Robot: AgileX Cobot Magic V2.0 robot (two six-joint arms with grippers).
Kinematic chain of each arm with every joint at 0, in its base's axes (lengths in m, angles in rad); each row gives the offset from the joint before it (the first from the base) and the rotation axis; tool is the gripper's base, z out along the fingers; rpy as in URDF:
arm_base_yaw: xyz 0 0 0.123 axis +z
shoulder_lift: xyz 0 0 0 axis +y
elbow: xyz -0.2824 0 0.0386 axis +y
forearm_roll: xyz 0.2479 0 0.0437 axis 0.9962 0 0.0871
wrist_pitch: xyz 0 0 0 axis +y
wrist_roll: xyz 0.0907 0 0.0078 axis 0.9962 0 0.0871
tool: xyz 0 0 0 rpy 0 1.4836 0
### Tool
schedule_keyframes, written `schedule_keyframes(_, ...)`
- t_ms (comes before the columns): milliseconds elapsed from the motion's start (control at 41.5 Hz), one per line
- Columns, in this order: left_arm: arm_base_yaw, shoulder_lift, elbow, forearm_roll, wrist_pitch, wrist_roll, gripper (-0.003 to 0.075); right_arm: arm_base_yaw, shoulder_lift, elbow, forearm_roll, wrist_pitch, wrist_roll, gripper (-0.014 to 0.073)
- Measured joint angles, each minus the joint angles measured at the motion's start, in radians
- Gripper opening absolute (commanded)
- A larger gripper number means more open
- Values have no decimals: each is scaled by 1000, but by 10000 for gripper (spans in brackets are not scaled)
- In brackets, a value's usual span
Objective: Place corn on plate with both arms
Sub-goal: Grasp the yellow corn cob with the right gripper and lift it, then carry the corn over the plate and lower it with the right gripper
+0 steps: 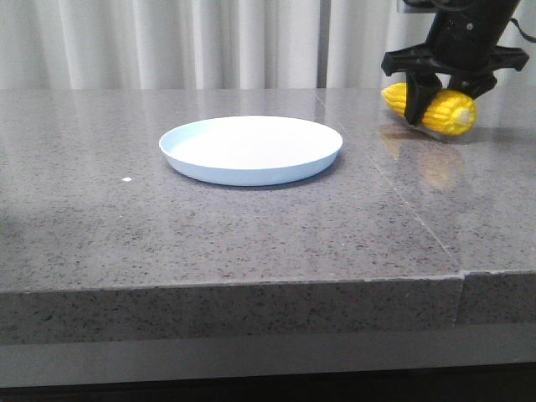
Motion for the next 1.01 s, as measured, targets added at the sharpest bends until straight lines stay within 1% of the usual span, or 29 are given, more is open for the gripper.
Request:
schedule_keyframes(120,0,0,0,0,0,0,355,46,-68,0,0,46,-6,224)
schedule_keyframes(361,0,0,0,0,0,0,355,197,-202,-2,14,72,-25,224)
schedule_keyframes(578,0,0,0,0,0,0,355,322,-229,7,60,81,-14,224)
schedule_keyframes(771,0,0,0,0,0,0,355,418,-228,121,75,-31,83,225)
schedule_keyframes(843,0,0,0,0,0,0,355,438,-228,180,76,-105,140,225)
schedule_keyframes(1012,0,0,0,0,0,0,355,447,-222,290,79,-296,259,225)
